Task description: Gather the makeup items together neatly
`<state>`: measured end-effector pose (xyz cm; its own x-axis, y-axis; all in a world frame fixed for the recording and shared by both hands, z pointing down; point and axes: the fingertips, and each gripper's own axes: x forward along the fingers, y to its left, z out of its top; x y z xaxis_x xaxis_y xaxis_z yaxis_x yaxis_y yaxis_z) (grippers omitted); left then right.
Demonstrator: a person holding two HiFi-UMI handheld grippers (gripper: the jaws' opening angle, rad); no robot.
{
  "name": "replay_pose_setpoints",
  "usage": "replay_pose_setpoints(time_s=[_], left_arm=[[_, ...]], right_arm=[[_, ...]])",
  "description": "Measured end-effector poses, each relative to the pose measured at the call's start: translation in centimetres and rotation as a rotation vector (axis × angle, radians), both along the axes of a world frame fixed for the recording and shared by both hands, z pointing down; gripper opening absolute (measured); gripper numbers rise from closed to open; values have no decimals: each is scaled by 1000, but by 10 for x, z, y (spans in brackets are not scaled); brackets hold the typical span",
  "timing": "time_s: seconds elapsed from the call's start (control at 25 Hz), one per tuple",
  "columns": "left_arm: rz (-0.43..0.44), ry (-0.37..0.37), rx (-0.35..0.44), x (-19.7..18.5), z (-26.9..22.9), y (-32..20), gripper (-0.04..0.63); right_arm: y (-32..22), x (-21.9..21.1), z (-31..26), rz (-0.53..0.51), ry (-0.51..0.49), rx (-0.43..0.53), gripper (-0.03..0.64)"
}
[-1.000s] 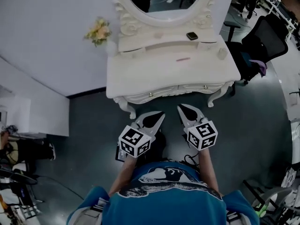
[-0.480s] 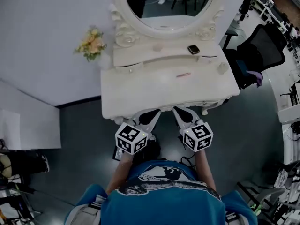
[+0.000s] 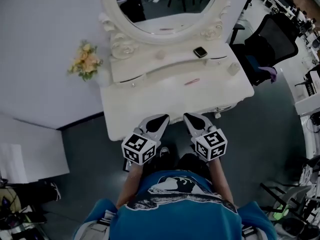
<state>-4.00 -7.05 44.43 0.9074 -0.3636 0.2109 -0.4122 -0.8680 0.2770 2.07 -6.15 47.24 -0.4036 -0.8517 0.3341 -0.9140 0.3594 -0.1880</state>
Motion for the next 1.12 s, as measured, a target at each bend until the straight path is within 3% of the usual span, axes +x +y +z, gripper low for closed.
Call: replay_pose_setpoints(time_s=[0.28, 0.56, 1.12], left_arm=[[18, -8, -30, 3, 10, -6, 12], [-18, -25, -64, -2, 20, -17, 12], [-187, -23, -57, 35, 10, -89, 12]], right_arm=[[-5, 5, 11, 24, -7, -38, 3], [-18, 13, 25, 29, -26, -79, 3], [-108, 79, 58, -73, 20, -161, 17]])
